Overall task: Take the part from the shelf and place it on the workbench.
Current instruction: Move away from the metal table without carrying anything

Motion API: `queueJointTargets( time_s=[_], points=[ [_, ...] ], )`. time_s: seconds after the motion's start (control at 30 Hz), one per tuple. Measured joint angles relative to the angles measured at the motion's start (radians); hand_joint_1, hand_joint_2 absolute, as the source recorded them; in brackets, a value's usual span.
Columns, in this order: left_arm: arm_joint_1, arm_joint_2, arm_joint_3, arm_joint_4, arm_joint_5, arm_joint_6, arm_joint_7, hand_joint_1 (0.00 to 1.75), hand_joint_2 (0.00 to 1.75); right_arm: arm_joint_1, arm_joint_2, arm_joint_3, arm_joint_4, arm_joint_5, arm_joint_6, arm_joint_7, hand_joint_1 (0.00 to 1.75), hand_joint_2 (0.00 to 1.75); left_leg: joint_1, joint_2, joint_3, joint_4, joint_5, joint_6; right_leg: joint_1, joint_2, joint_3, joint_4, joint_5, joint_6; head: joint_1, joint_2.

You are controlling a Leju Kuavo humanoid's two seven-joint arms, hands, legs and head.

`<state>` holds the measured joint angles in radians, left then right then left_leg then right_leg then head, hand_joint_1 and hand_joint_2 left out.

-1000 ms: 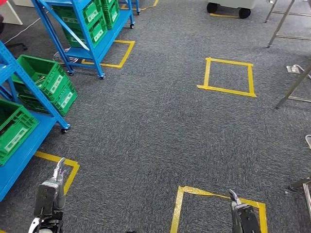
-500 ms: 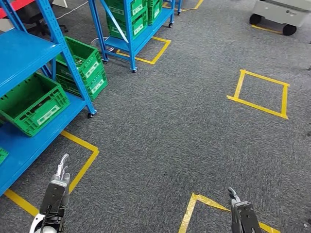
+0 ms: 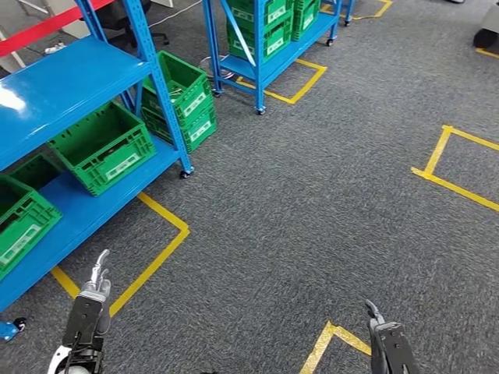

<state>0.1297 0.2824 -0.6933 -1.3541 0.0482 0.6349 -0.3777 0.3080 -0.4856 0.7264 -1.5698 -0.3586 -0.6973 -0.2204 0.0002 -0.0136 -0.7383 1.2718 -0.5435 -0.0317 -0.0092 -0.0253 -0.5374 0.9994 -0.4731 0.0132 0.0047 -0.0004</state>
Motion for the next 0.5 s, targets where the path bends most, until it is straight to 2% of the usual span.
queueJointTargets(
  time_s=[0.03,0.07,0.1,0.13,0.17,0.2,0.23,0.27,0.3,0.37,0.43,0.47,0.5],
  points=[
    [0.001,0.000,0.001,0.001,0.002,-0.001,-0.001,0.00,0.00,0.000,0.000,0.000,0.000,0.000,0.000,0.000,0.00,0.00,0.001,0.002,0.000,0.000,0.013,-0.001,0.000,-0.013,0.002,0.000,-0.002,0.001,0.000,0.000],
    [0.001,-0.001,0.003,0.002,0.005,-0.002,-0.002,0.00,0.00,-0.001,0.000,0.000,0.000,0.000,0.000,0.000,0.00,0.00,0.001,0.008,0.021,-0.041,0.043,-0.002,-0.001,-0.026,0.005,0.000,-0.005,0.003,0.000,0.000],
    [0.001,-0.001,0.005,0.002,0.006,-0.003,-0.003,0.00,0.00,-0.001,0.000,0.000,0.000,0.001,0.000,0.000,0.00,0.00,0.001,0.025,0.058,-0.109,0.081,-0.001,-0.001,-0.038,0.010,0.000,-0.009,0.006,0.000,0.000],
    [0.000,-0.001,0.006,0.002,0.006,-0.004,-0.003,0.00,0.00,-0.001,0.000,0.000,0.000,0.001,0.000,0.000,0.00,0.00,-0.004,0.053,0.096,-0.181,0.105,0.001,0.001,-0.049,0.015,0.000,-0.014,0.010,-0.001,0.000],
    [-0.001,-0.002,0.007,0.002,0.006,-0.004,-0.004,0.00,0.00,-0.002,0.000,0.000,0.000,0.001,0.000,0.000,0.00,0.00,-0.007,0.075,0.127,-0.238,0.121,0.008,0.004,-0.059,0.020,0.000,-0.019,0.016,-0.001,0.000],
    [-0.001,-0.002,0.008,0.002,0.006,-0.005,-0.005,0.00,0.00,-0.002,0.000,-0.001,0.000,0.002,0.000,0.000,0.00,0.00,-0.011,0.090,0.143,-0.271,0.124,0.014,0.007,-0.070,0.025,-0.001,-0.024,0.021,-0.001,0.000],
    [-0.001,-0.002,0.009,0.002,0.006,-0.005,-0.006,0.00,0.00,-0.001,0.000,-0.001,0.000,0.002,0.000,0.000,0.00,0.00,-0.013,0.089,0.146,-0.282,0.118,0.022,0.009,-0.079,0.029,0.000,-0.026,0.027,-0.002,0.000],
    [0.000,-0.003,0.009,0.002,0.006,-0.006,-0.006,0.00,0.00,-0.002,0.000,-0.001,0.000,0.002,0.000,0.001,0.00,0.00,-0.011,0.073,0.147,-0.284,0.117,0.031,0.009,-0.086,0.035,0.002,-0.027,0.033,-0.001,0.000],
    [0.002,-0.003,0.009,0.002,0.006,-0.006,-0.006,0.00,0.00,-0.003,0.000,-0.001,0.000,0.002,0.000,0.001,0.00,0.00,-0.009,0.060,0.150,-0.286,0.116,0.037,0.007,-0.081,0.039,0.005,-0.030,0.039,0.000,0.000],
    [0.003,-0.004,0.010,0.002,0.006,-0.007,-0.007,0.00,0.00,-0.005,0.000,-0.002,0.000,0.002,0.000,0.001,0.00,0.00,-0.004,0.036,0.160,-0.287,0.114,0.049,0.000,-0.037,0.023,0.050,-0.056,0.048,0.003,0.000],
    [0.001,-0.005,0.010,0.002,0.006,-0.007,-0.008,0.00,0.00,-0.005,0.000,-0.002,0.000,0.002,0.000,0.001,0.00,0.00,-0.001,0.013,0.166,-0.287,0.110,0.057,-0.003,0.010,-0.045,0.171,-0.113,0.054,0.007,0.000],
    [0.001,-0.006,0.010,0.002,0.006,-0.007,-0.008,0.00,0.00,-0.003,0.000,-0.002,0.000,0.002,0.000,0.001,0.00,0.00,-0.001,-0.001,0.168,-0.287,0.107,0.059,-0.003,0.018,-0.089,0.240,-0.138,0.055,0.008,0.000],
    [0.002,-0.006,0.010,0.002,0.006,-0.007,-0.008,0.00,0.00,-0.002,0.000,-0.002,0.000,0.002,0.000,0.001,0.00,0.00,-0.001,-0.016,0.171,-0.287,0.105,0.060,-0.002,0.021,-0.124,0.288,-0.149,0.055,0.009,0.000]
  ],
)
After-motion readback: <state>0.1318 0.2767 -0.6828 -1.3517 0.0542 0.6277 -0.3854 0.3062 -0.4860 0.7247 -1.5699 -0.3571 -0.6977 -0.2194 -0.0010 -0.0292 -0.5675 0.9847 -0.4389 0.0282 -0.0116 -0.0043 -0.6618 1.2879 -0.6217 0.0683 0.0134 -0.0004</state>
